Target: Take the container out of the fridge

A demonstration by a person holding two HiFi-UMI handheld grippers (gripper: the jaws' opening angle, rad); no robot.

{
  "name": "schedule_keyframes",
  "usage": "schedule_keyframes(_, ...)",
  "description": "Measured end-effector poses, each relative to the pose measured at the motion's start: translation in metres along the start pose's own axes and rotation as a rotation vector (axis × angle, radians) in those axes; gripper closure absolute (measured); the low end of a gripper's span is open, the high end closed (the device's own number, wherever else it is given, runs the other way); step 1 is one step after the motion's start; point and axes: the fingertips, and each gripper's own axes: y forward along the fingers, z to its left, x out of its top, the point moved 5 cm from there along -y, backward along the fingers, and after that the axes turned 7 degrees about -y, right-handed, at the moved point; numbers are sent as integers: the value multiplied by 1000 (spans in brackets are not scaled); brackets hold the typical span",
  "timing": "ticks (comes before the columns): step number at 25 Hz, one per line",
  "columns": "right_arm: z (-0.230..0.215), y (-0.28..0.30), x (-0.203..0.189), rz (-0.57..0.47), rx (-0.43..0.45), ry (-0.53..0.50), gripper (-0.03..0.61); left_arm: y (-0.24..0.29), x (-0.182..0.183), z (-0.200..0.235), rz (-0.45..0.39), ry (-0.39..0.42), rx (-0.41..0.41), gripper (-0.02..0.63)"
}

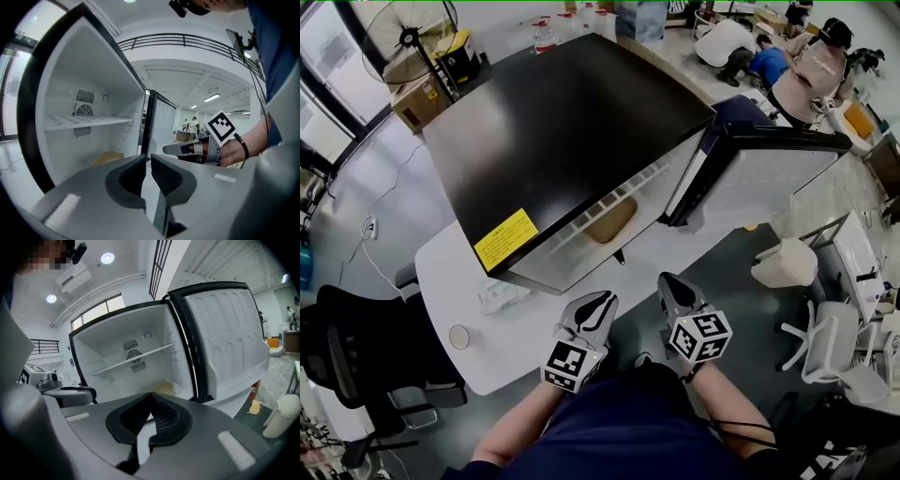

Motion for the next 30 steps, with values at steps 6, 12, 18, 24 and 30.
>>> schedule_keyframes(6, -8, 43, -7, 38, -1, 130, 574, 6, -11, 12, 64, 9, -79, 609)
schedule_keyframes(12, -23, 83, -26, 66, 89, 368, 572, 3, -19, 19, 102, -24, -45, 609)
schedule_keyframes(18, -38, 123, -46, 115, 138, 491, 572, -6, -31, 17, 143, -66, 31, 609)
schedule_keyframes(24, -46, 156, -56, 114, 175, 670, 475, -15, -42, 27, 166, -120, 109, 607)
schedule_keyframes(30, -62, 183, -62, 71, 168, 909, 456, -19, -49, 33, 191, -143, 147, 607)
